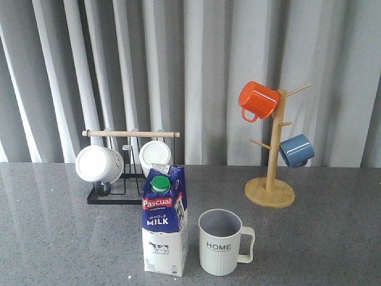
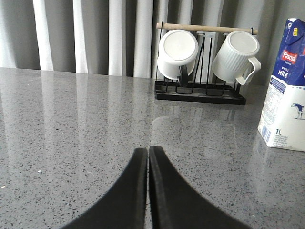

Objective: Place milk next to cup

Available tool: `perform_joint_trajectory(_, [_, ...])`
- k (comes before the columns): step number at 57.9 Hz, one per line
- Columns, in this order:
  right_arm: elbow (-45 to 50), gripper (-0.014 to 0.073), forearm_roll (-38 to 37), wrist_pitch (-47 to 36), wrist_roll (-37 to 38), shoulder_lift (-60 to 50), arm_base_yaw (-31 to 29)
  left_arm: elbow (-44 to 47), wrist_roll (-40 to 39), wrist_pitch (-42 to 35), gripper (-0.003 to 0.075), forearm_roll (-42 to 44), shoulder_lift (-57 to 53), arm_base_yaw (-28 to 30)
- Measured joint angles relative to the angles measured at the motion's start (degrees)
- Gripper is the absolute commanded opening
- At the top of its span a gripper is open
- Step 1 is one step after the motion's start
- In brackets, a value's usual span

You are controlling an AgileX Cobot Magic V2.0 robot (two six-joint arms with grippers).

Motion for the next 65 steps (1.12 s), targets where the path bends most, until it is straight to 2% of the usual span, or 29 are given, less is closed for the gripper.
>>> perform_joint_trajectory(65, [0.00, -0.0004, 0.37, 0.94, 0.91, -0.29, 0.00, 0.00, 0.00, 0.00, -0.0008, 0.17, 0.00, 0.00])
